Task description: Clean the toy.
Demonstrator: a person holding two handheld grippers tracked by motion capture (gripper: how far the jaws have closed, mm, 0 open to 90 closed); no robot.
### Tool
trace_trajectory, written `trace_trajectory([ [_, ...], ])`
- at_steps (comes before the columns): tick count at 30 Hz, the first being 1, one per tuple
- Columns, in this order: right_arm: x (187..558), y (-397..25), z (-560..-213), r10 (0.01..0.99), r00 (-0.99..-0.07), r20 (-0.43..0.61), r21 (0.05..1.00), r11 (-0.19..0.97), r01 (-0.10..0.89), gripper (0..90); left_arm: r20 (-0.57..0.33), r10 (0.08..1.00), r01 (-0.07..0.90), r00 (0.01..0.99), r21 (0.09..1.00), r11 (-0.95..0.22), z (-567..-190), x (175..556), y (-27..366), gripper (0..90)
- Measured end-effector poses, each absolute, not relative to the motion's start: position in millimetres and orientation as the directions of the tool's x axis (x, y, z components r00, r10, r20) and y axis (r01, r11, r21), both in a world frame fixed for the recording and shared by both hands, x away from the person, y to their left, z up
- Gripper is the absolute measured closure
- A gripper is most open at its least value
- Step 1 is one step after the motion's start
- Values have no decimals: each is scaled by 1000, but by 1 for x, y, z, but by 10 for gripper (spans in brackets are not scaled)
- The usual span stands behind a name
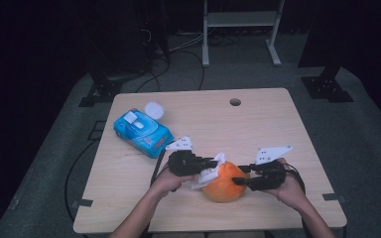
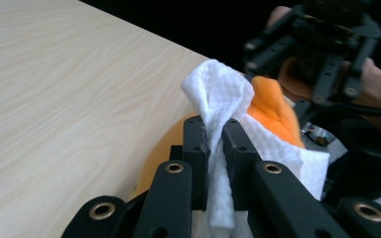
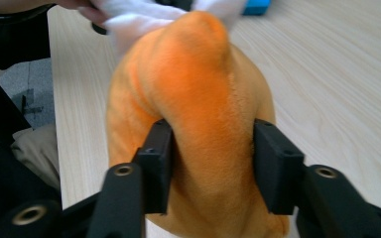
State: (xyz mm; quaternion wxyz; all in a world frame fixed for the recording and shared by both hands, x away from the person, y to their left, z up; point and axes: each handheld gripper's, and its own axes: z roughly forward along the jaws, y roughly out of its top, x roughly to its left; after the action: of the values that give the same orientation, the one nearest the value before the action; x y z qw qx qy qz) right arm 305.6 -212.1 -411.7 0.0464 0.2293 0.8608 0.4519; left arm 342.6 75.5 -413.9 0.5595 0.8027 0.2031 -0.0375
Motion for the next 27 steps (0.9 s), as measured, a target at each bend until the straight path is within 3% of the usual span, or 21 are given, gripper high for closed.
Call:
trace_trajectory([
  [4,306,-220,-412,454,-880,138,779,498,380,449,-289,248,358,924,882,-305,-411,333,69,829],
  [11,296,-234,-407,540,-819,194,705,504,499,327,-320,285,396,903,879,-267,-417,325,63,826],
  [19,277,-213,-396,546,-818,180,713,500,491,264,-345,267,413,900,871,-267,-421,322,58,825],
  [20,280,-206,-398,548,-819,172,702,514,492,281,-335,270,406,903,871,-278,-421,321,58,826],
  [24,285,-194,-399,501,-858,113,734,540,412,661,-365,286,435,886,868,-239,-420,326,75,827],
  [27,287,-190,-393,489,-871,51,786,518,337,711,-346,304,417,888,883,-215,-410,328,89,826],
])
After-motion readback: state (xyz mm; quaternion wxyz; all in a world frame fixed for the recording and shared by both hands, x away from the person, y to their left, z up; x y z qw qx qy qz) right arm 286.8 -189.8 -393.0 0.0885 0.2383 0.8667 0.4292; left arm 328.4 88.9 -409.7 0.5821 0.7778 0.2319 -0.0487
